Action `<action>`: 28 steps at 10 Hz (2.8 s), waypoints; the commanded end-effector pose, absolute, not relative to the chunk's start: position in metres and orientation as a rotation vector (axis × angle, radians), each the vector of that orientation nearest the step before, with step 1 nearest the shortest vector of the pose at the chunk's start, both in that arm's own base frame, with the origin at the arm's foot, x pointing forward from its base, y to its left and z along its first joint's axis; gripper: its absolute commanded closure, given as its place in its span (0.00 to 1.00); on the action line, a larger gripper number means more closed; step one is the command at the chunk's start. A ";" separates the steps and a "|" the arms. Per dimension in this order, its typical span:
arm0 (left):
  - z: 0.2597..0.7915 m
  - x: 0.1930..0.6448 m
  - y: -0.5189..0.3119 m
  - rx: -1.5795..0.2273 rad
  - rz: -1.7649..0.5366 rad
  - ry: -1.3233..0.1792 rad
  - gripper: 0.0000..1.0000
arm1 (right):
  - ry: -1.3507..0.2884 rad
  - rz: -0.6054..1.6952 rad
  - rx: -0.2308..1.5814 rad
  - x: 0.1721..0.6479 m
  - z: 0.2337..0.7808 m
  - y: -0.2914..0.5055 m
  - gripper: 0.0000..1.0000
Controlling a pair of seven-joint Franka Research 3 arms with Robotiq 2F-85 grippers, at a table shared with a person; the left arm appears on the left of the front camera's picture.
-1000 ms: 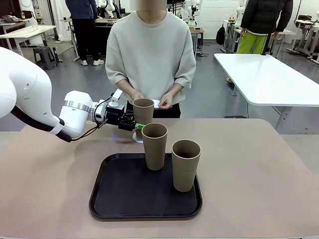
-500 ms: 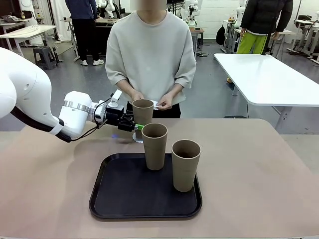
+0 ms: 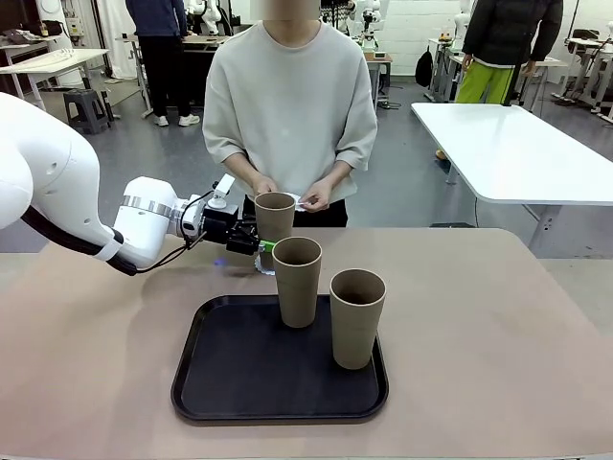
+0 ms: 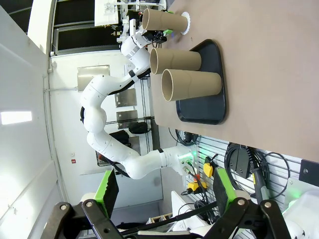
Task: Place coasters on the table and set cups on them.
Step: Pick up one Reusable plastic cup and place it on a coaster set by the human.
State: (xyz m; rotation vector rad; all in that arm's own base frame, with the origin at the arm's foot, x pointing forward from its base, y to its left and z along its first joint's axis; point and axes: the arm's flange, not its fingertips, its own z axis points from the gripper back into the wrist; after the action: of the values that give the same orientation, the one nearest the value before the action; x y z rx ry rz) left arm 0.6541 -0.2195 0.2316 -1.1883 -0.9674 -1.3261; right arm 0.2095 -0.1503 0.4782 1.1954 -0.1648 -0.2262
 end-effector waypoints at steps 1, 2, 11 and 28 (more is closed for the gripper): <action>0.231 0.658 -0.219 -1.199 -1.326 -0.959 0.16 | -0.175 -0.218 1.213 0.210 0.478 -0.151 0.00; 0.231 0.658 -0.219 -1.203 -1.323 -0.958 0.16 | -0.175 -0.218 1.213 0.210 0.478 -0.151 0.00; 0.235 0.655 -0.213 -1.193 -1.344 -0.870 0.00 | -0.175 -0.218 1.213 0.210 0.478 -0.151 0.00; 0.293 0.621 -0.169 -0.717 -1.490 -0.645 0.00 | -0.175 -0.218 1.213 0.210 0.478 -0.151 0.00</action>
State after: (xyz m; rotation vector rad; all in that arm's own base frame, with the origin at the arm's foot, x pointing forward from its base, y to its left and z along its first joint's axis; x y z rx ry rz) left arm 0.6384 -0.1742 0.2787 -0.7877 -0.7084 -1.4981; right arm 0.2095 -0.1503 0.4782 1.1954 -0.1647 -0.2263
